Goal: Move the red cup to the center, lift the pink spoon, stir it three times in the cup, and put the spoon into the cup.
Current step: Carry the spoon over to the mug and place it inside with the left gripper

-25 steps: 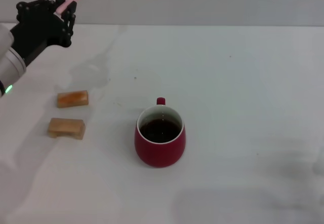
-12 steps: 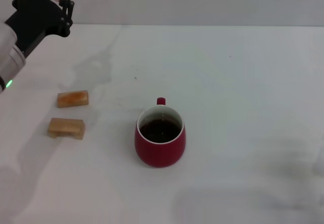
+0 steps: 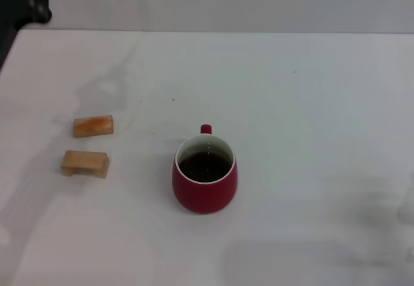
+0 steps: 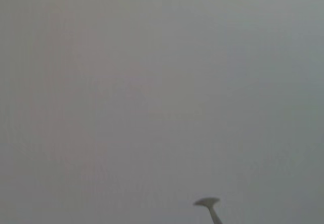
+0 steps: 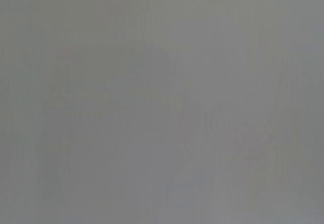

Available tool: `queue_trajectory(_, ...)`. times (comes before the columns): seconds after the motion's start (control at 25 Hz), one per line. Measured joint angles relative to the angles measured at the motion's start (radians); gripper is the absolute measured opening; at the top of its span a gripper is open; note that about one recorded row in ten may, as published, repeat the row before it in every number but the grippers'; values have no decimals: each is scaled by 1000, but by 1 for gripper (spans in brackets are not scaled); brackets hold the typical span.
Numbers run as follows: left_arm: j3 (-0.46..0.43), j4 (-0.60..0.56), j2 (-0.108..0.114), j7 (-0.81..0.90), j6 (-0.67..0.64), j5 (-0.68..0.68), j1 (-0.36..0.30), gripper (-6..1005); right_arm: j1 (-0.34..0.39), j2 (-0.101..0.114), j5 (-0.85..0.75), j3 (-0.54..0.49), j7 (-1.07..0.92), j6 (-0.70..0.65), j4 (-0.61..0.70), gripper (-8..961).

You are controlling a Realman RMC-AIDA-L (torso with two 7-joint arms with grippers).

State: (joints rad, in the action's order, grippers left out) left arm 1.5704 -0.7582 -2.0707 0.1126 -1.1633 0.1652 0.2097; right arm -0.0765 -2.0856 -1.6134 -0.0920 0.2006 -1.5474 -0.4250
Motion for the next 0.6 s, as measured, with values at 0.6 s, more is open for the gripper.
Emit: queue_trajectory(0.6,229,195,-8,-756,-74,-396,96,172,-10,2,1,0,-1,16,4,-1)
